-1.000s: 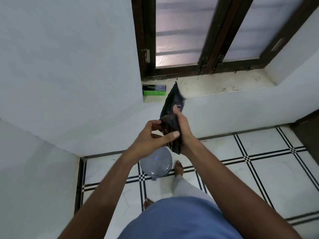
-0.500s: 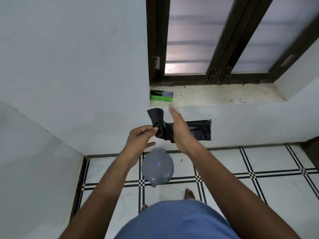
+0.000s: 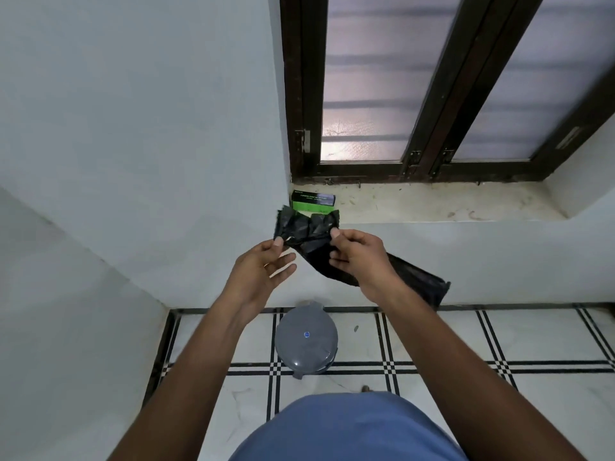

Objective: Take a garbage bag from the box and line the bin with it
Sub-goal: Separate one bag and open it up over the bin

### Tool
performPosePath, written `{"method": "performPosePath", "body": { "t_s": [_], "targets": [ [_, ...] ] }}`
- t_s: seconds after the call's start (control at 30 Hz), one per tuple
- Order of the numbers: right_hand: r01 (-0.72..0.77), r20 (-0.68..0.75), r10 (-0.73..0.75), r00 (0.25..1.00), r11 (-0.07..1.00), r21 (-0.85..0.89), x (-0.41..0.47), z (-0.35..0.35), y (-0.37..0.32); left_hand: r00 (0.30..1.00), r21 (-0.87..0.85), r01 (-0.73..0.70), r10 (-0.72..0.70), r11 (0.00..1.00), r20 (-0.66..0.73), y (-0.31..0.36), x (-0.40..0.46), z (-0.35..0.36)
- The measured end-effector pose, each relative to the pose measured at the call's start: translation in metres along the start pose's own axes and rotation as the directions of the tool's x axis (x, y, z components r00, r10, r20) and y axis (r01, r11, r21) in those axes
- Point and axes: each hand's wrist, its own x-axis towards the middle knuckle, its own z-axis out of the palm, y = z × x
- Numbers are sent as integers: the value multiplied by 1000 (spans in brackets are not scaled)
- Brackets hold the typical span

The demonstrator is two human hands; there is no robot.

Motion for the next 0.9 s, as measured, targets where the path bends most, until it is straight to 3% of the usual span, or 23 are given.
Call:
{"method": "performPosePath", "body": {
  "t_s": [0.07, 0.17, 0.23, 0.27, 0.33, 0.37, 0.43, 0.47, 0.57, 0.63, 0.73, 0.8, 0.9],
  "targets": [
    [-42, 40, 46, 998, 994, -99, 1, -2, -1, 1000, -122, 22, -20, 992, 19, 2, 2, 5],
    [-96, 37, 114, 993, 945, -313, 2, -4, -1, 1000, -117, 2, -2, 993, 3, 3, 8, 18],
    [42, -47, -71, 996, 890, -455, 0, -6, -2, 997, 21, -58, 59, 998, -49, 2, 12, 21],
    [189, -50, -259, 965, 810, -555, -3, -6, -4, 994, 122, -87, 95, 989, -62, 2, 14, 22],
    [480, 117, -583, 804, 520, -707, -6, -9, -10, 988, 311, -124, 146, 942, -51, 0, 15, 23],
    [544, 224, -632, 742, 374, -751, -4, -10, -14, 986, 366, -135, 160, 921, -37, 0, 16, 24],
    [539, 330, -562, 758, 256, -802, 4, -14, -19, 984, 376, -155, 177, 914, -23, 0, 18, 27],
    [513, 337, -491, 803, 283, -810, 7, -15, -21, 982, 347, -165, 187, 923, -30, 1, 19, 28],
    [423, 311, -290, 905, 554, -717, 13, -19, -14, 969, 276, -184, 221, 943, -108, 3, 24, 33],
    [362, 306, -209, 929, 690, -627, 15, -20, -9, 962, 245, -185, 226, 952, -152, 4, 26, 35],
    [146, 313, -32, 949, 926, -348, 12, -17, -10, 953, 173, -176, 212, 969, -218, 5, 26, 36],
    [72, 199, -19, 980, 963, -261, 18, -18, -12, 946, 127, -147, 177, 981, -270, 8, 28, 32],
    [-26, -83, 10, 997, 982, -187, 35, -27, -14, 966, -108, -64, 35, 992, -256, 17, 29, 24]
  ]
}}
